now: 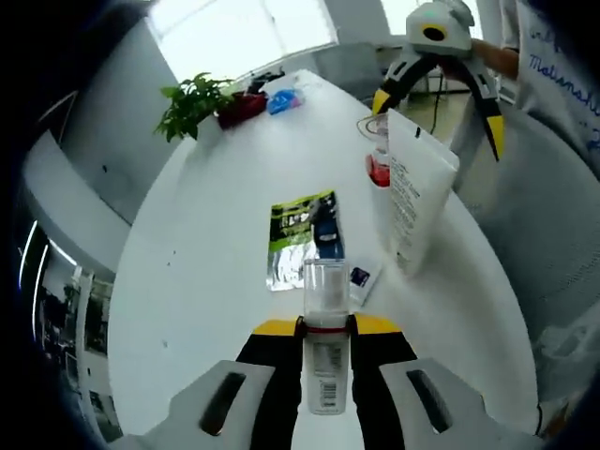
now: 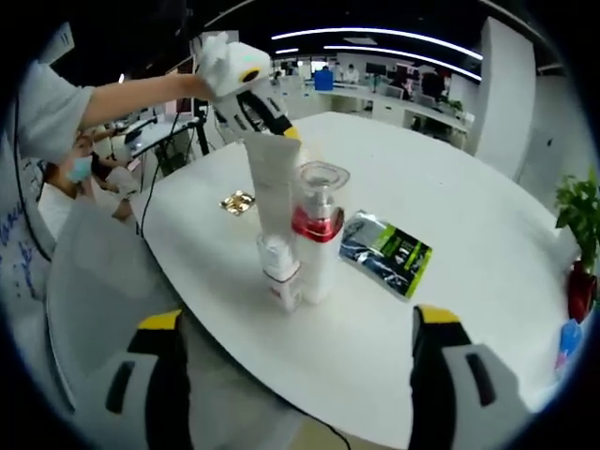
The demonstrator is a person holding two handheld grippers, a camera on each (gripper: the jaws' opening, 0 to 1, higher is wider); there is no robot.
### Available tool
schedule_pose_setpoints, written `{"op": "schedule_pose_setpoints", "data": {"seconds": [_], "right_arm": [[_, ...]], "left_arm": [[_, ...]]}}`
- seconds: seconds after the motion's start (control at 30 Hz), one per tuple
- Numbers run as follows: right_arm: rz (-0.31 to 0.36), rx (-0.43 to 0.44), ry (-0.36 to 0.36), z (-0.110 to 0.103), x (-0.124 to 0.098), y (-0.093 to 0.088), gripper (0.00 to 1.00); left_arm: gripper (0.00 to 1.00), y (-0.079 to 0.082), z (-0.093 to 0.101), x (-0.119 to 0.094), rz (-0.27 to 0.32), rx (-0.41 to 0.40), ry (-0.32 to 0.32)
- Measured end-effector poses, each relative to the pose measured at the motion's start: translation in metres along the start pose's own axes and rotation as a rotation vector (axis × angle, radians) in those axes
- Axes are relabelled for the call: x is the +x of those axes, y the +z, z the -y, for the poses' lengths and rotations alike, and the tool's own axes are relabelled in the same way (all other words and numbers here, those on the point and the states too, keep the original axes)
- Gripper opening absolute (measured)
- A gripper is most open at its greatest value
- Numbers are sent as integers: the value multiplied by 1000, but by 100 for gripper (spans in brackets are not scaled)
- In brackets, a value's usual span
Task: Arrange the skincare products in the storage area until every visible bottle or jar stands upright without overlapping.
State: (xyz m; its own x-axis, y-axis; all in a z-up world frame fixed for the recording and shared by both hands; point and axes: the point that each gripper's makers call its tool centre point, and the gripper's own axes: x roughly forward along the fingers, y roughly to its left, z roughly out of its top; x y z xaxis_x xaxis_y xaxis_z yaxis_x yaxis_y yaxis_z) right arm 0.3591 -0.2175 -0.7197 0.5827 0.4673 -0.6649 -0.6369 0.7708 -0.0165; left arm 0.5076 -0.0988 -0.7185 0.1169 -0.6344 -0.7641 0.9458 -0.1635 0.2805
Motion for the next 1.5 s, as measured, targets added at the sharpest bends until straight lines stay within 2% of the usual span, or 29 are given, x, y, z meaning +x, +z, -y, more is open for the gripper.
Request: {"op": "schedule_pose_setpoints", "data": {"seconds": [0.37, 0.93, 1.33, 1.5], "right_arm": [[9, -28, 40, -10, 3, 4, 100], [39, -14, 57, -20, 3, 7, 100], [117, 25, 51, -21, 0, 21, 100], [114, 11, 58, -25, 1, 22, 100]], "left_arm": [[15, -2, 12, -16, 19, -65, 47], [15, -11, 51, -31, 67, -183, 105], [15, 1, 73, -36, 140, -268, 164], [15, 5, 84, -38, 164, -299, 181]]}}
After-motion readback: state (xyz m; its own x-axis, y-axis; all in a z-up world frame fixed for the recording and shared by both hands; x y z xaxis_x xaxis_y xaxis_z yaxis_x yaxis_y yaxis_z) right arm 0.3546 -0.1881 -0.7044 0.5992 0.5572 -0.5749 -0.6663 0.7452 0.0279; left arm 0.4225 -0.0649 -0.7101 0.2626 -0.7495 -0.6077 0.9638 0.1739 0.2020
